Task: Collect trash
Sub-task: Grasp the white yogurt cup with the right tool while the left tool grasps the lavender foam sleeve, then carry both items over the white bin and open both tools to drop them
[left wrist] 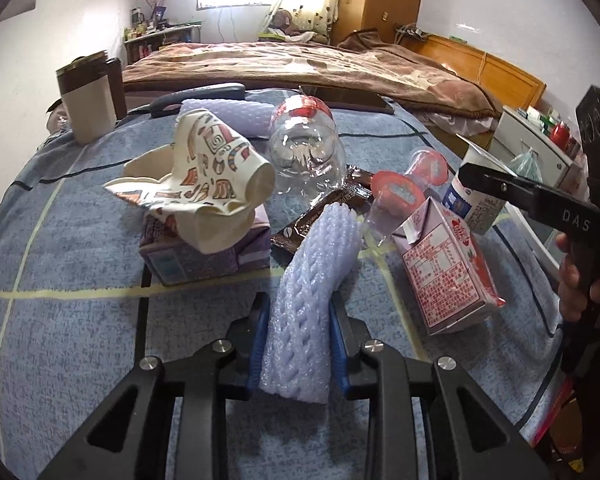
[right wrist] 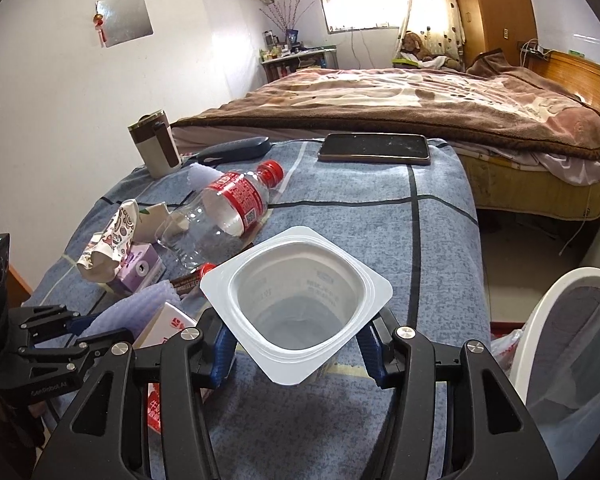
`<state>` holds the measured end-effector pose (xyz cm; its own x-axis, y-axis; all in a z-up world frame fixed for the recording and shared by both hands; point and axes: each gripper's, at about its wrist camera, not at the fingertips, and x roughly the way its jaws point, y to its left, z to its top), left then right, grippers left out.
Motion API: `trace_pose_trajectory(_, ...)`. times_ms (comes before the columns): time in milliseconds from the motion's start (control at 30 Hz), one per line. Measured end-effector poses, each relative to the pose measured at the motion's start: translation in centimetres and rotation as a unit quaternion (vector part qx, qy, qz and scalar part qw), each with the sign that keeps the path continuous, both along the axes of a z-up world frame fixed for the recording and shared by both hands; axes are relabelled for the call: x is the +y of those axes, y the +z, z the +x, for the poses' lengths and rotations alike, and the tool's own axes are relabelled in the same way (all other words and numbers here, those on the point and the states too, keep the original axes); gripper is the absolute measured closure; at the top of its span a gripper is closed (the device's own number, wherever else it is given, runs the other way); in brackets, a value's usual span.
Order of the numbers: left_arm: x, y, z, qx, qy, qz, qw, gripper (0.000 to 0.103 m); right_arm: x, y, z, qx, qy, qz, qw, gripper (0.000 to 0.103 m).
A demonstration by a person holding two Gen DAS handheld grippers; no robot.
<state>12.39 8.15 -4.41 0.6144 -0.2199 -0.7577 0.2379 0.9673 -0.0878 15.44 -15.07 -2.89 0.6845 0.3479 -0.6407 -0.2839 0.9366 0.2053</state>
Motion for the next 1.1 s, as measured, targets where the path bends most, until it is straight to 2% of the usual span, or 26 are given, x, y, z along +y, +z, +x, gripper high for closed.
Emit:
trace_pose_trajectory(300,0.1,1.4,-1.4,-0.018,0.010,-0.014,0.9997,0.074,-0.6,1.0,-1.3,-0.016,-0.009,0.006,1.000,0.049)
trace_pose_trajectory(500,-0.9,3.8,-2.0,-0.042,0.002,-0.021,0.9989,0.074,-1.6,2.5,-2.5,-0.030,-0.017,0.008,0.999,0.049)
trace_pose_trajectory(733,-3.8,5.9,-1.9,-0.063,-0.023,-0.034,0.9972,0.074,-3.7,4.1,-4.0,-0.041,-0.042,0.005,0.998,0.049)
trace_pose_trajectory(1100,-10.3,7.4,-1.1,-0.073,-0.083,-0.057,0.9922,0.074,-8.5,5.4,-6.1,-0.049,-0.103,-0.004,0.993,0.049)
